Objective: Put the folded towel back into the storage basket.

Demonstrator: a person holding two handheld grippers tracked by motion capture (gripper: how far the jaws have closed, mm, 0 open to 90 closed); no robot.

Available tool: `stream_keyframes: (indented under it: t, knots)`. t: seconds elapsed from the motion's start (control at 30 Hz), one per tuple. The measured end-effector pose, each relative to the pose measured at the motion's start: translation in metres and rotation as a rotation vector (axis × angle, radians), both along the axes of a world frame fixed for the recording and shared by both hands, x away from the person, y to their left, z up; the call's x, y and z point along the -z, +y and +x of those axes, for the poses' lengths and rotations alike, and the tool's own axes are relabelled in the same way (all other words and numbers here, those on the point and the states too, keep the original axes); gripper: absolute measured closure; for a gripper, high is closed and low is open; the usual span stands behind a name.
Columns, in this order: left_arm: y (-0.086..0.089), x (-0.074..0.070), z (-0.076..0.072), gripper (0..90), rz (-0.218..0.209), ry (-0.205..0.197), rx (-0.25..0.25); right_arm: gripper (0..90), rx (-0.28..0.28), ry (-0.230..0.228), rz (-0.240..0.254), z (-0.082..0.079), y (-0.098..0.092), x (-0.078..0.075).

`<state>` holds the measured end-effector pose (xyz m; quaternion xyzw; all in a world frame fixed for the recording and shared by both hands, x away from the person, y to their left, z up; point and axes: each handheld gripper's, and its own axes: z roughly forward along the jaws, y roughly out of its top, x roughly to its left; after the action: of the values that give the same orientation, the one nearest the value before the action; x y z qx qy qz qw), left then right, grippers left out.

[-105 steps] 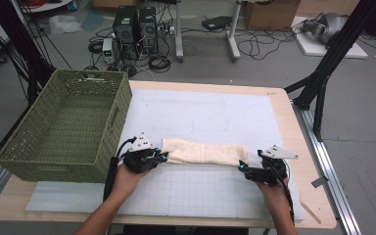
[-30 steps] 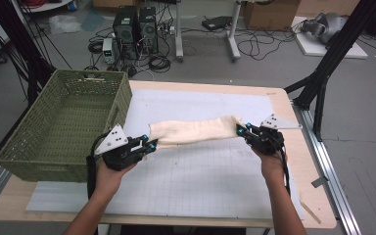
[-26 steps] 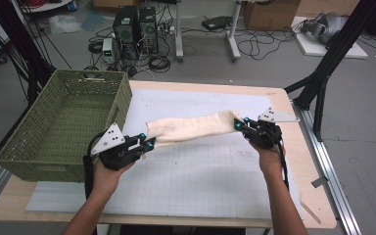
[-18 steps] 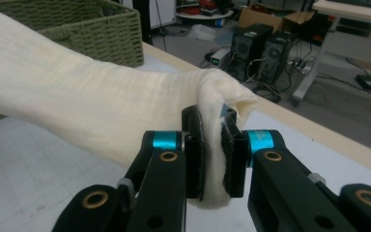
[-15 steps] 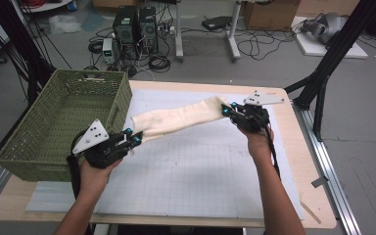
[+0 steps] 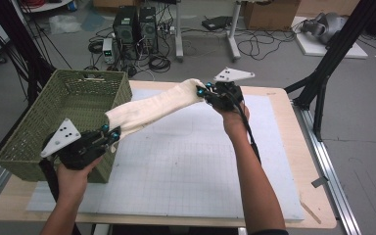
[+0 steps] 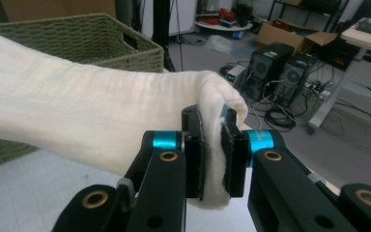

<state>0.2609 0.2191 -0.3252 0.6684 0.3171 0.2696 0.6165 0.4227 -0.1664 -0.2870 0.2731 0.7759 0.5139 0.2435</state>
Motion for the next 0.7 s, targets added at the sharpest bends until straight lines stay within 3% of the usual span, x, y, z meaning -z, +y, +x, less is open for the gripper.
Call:
stream_keyframes:
  t: [0.2, 0.5, 0.7]
  knots:
    - [0.020, -0.002, -0.006, 82.0, -0.019, -0.003, -0.048, 82.2, -0.030, -0.010, -0.018, 0.015, 0.034, -0.006]
    - [0.048, -0.005, -0.016, 82.0, -0.031, -0.001, -0.113, 82.2, -0.074, -0.003, -0.004, 0.032, 0.081, -0.013]
    - [0.065, -0.005, -0.025, 82.0, -0.042, -0.011, -0.171, 82.2, -0.106, -0.023, -0.010, 0.041, 0.114, -0.022]
